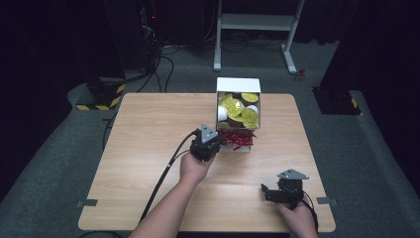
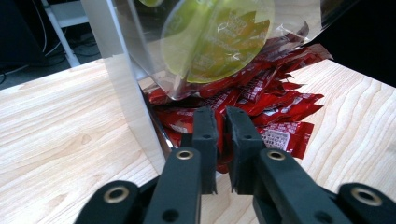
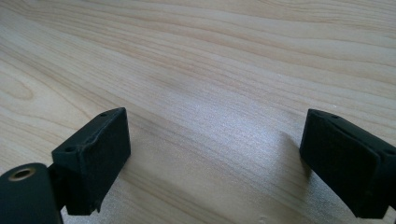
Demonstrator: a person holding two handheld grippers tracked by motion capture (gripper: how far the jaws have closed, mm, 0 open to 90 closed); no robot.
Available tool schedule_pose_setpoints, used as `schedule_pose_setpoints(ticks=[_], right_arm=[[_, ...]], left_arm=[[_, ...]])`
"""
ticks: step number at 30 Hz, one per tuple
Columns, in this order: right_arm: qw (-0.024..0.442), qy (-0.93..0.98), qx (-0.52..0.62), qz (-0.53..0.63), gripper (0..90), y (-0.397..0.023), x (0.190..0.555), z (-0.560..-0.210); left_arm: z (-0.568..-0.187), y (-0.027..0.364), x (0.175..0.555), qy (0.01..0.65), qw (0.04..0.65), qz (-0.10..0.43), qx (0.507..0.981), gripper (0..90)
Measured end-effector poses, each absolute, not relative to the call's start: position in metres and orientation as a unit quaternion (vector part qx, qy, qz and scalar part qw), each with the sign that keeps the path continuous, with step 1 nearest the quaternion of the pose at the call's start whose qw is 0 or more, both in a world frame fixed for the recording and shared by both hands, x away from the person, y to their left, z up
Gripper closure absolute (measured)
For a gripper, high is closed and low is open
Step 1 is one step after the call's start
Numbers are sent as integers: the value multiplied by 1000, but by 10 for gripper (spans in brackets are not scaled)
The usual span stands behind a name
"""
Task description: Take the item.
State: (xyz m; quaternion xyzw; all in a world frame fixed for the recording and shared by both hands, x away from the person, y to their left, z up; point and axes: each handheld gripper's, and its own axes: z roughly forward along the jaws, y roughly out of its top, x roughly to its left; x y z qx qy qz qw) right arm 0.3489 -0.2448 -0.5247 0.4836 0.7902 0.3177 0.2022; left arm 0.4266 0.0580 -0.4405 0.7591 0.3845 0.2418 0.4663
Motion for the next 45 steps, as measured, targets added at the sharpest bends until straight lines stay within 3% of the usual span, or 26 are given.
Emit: schedule_pose_setpoints(ticks=[45], right_arm=[[202, 790, 484, 318, 86, -245, 349, -525]], left_arm=[[-431, 107, 382, 377, 523, 218, 733, 860]])
